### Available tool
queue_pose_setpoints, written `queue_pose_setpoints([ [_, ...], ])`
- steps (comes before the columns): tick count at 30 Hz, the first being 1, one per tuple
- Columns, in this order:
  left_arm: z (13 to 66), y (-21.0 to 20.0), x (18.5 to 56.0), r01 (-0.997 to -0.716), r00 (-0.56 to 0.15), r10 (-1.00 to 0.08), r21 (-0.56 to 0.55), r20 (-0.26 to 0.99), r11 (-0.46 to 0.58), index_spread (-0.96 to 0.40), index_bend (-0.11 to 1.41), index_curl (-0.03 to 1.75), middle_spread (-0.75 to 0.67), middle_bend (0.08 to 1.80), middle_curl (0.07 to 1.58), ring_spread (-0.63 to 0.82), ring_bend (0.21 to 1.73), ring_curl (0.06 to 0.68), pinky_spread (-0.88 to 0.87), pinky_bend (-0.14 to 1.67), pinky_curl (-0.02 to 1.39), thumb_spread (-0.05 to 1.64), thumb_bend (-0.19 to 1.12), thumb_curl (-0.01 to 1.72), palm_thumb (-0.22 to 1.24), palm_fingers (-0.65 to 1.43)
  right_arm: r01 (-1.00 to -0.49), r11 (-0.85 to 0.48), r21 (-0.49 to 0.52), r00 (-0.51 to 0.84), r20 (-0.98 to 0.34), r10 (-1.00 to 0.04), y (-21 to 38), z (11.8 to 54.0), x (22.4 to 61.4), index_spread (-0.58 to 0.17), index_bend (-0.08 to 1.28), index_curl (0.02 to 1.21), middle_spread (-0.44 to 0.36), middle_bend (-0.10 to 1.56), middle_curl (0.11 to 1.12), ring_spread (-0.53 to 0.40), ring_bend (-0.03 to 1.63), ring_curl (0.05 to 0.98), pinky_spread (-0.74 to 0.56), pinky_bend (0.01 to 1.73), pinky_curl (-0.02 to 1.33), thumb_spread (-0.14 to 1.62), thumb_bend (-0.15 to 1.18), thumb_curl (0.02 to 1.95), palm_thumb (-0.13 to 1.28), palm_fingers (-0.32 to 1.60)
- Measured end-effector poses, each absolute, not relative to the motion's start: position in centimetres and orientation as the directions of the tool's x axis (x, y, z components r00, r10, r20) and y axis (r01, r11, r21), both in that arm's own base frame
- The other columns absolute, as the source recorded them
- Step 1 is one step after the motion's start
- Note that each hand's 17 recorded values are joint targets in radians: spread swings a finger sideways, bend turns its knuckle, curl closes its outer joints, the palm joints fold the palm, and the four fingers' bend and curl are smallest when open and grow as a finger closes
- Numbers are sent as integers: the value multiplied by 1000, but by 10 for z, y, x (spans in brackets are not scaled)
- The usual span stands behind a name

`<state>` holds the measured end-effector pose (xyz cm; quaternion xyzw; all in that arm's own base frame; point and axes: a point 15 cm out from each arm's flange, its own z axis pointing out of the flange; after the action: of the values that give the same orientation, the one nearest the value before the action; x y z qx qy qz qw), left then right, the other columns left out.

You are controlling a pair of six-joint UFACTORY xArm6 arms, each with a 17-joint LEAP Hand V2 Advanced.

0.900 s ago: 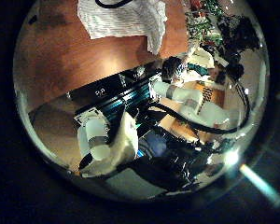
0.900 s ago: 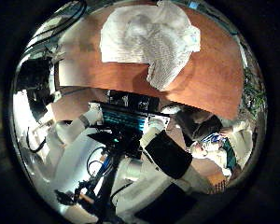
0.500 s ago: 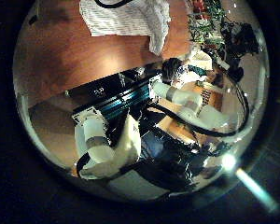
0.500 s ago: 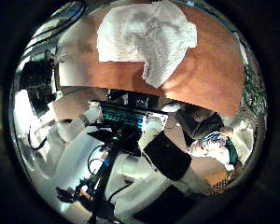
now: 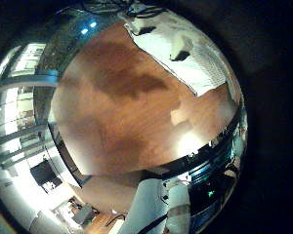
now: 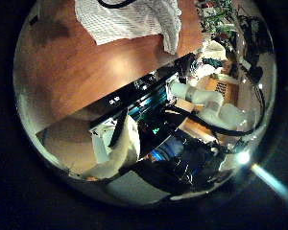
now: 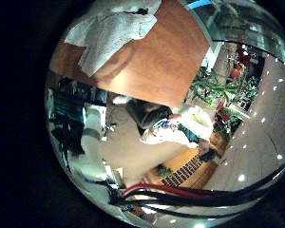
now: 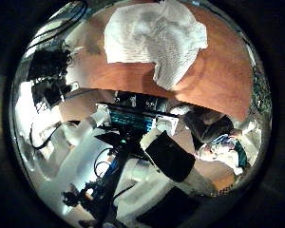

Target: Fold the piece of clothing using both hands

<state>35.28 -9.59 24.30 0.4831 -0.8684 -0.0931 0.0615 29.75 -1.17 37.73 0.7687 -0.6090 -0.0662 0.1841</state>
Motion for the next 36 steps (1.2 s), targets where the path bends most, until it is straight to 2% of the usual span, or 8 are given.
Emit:
queue_pose_setpoints([
  [5,209,-101,356,-812,-542,-840,244,23,531,83,155,294,366,190,326,518,633,207,499,396,327,1151,-26,320,343,-8,-918,-160,363,218,125,-968,-18,378,296,-312,160,292,-1,232,365,122,530,215,336,583,181,1385,-8,273,475,195],
  [10,181,-112,374,-813,-560,-828,181,17,554,65,162,295,356,185,323,500,636,211,489,398,326,1066,-35,310,301,-2,-929,-136,344,191,130,-973,-22,386,289,-311,161,291,-2,230,365,120,533,219,338,574,186,1385,-9,274,478,202],
  [13,163,-124,375,-801,-577,-817,178,24,571,55,162,298,351,185,321,494,636,212,483,400,325,1032,-31,308,289,-1,-925,-124,359,182,131,-975,-24,382,284,-316,161,291,-2,229,365,119,531,221,338,571,190,1385,-9,275,478,202],
  [24,136,-155,384,-783,-595,-804,212,23,585,55,203,320,346,174,309,474,624,209,467,391,317,977,-31,304,268,24,-910,-106,401,174,137,-975,-24,364,271,-318,159,288,-6,228,366,118,528,227,339,560,200,1385,-9,275,479,205],
  [36,124,-160,388,-769,-600,-798,311,-53,558,37,265,405,181,185,343,401,553,188,447,270,287,966,-26,310,299,184,-908,-108,404,176,137,-975,-25,365,267,-333,165,291,-24,235,369,84,538,233,340,529,202,1385,-9,275,479,231],
])
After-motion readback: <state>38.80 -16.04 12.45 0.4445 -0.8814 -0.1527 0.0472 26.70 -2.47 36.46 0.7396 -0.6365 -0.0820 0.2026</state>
